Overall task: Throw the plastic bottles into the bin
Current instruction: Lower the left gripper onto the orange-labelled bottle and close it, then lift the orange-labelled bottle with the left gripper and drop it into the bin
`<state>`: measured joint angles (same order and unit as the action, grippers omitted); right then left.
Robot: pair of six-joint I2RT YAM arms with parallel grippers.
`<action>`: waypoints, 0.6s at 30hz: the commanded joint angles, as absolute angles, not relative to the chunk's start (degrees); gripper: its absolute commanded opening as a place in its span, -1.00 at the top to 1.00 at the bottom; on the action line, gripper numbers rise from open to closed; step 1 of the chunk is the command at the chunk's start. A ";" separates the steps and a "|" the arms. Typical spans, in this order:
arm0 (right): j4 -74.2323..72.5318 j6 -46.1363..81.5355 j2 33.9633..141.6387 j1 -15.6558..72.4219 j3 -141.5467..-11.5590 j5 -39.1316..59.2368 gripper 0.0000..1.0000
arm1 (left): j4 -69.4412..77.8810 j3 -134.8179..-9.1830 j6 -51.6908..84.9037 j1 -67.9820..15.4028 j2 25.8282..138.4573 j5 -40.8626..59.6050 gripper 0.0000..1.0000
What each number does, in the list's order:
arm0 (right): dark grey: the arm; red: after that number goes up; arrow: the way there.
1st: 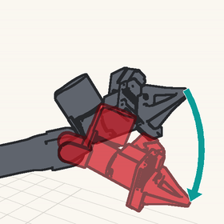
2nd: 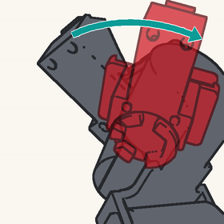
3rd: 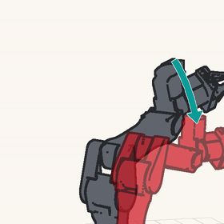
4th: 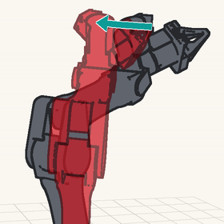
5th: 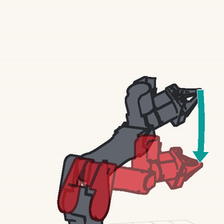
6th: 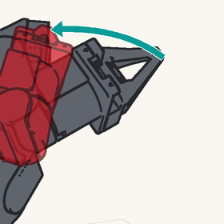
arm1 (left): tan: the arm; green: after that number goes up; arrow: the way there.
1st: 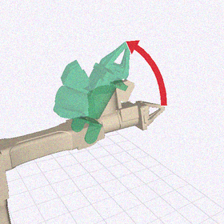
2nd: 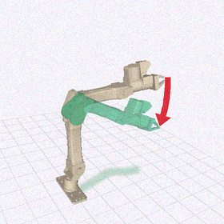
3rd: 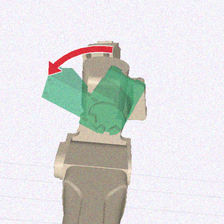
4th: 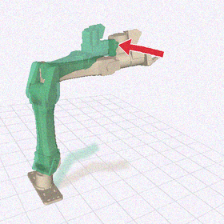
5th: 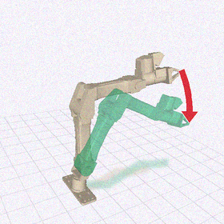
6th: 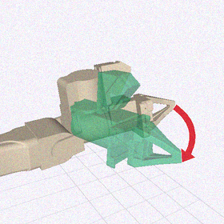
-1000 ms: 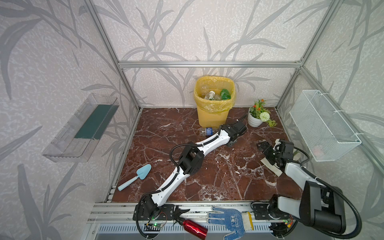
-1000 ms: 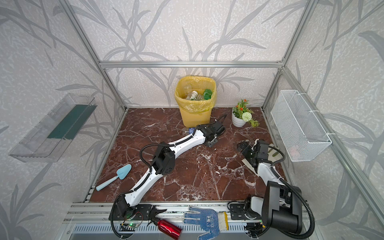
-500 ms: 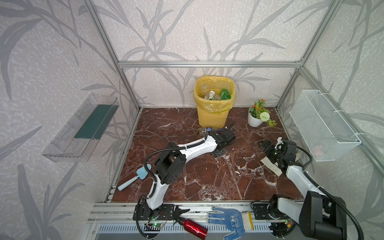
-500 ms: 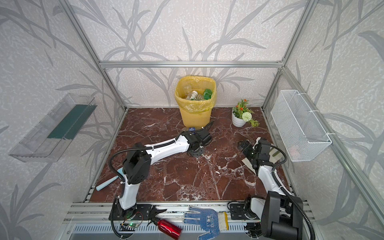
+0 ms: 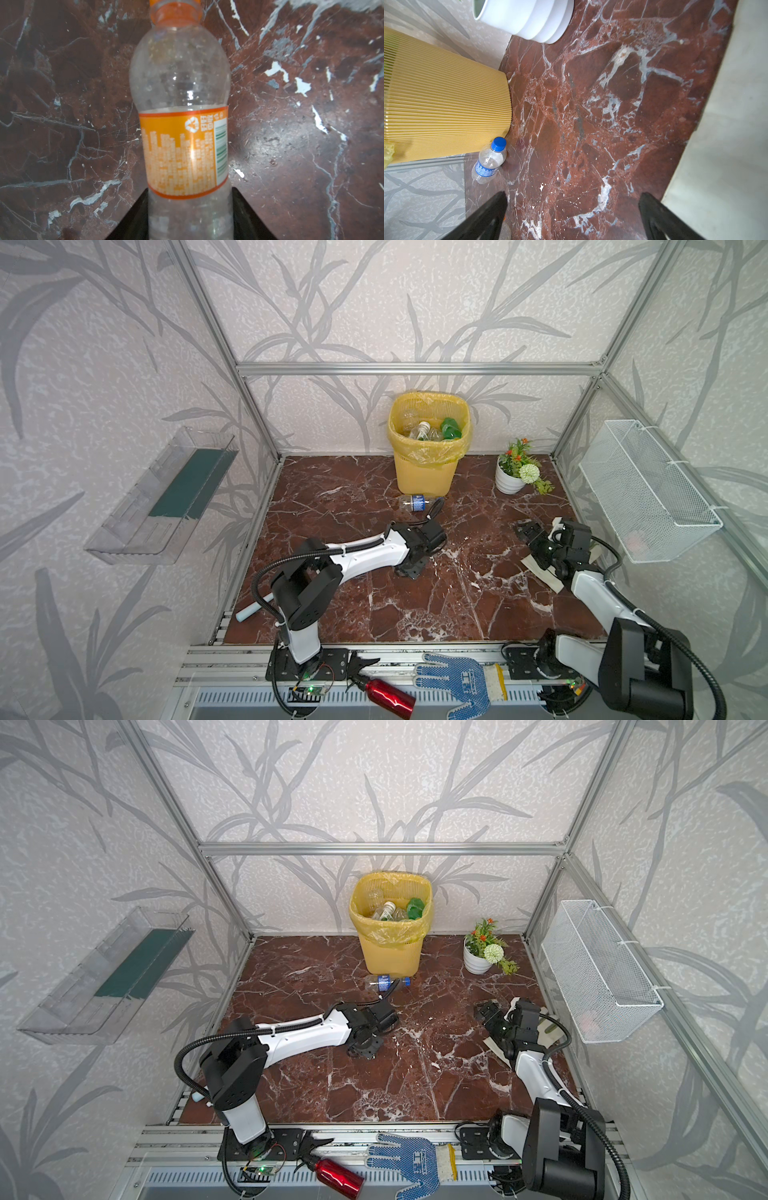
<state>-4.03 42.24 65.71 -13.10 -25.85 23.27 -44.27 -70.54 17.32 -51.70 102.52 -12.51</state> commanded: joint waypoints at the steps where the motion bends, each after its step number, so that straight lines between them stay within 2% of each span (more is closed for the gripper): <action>1: -5.10 42.74 66.09 -13.37 -25.84 24.04 -0.99 | -44.91 -71.19 18.81 -51.77 101.98 -12.24 -0.20; 8: -4.83 42.71 66.35 -13.37 -26.01 24.24 -0.99 | -45.53 -71.74 20.36 -51.63 100.35 -13.95 -0.79; 13: -4.92 42.83 66.79 -13.41 -26.12 24.52 -0.99 | -44.63 -74.33 20.06 -50.75 100.36 -12.67 -0.91; 18: -4.83 42.55 67.06 -13.36 -26.10 24.87 -0.99 | -48.46 -79.37 17.92 -48.68 105.03 -10.22 -0.92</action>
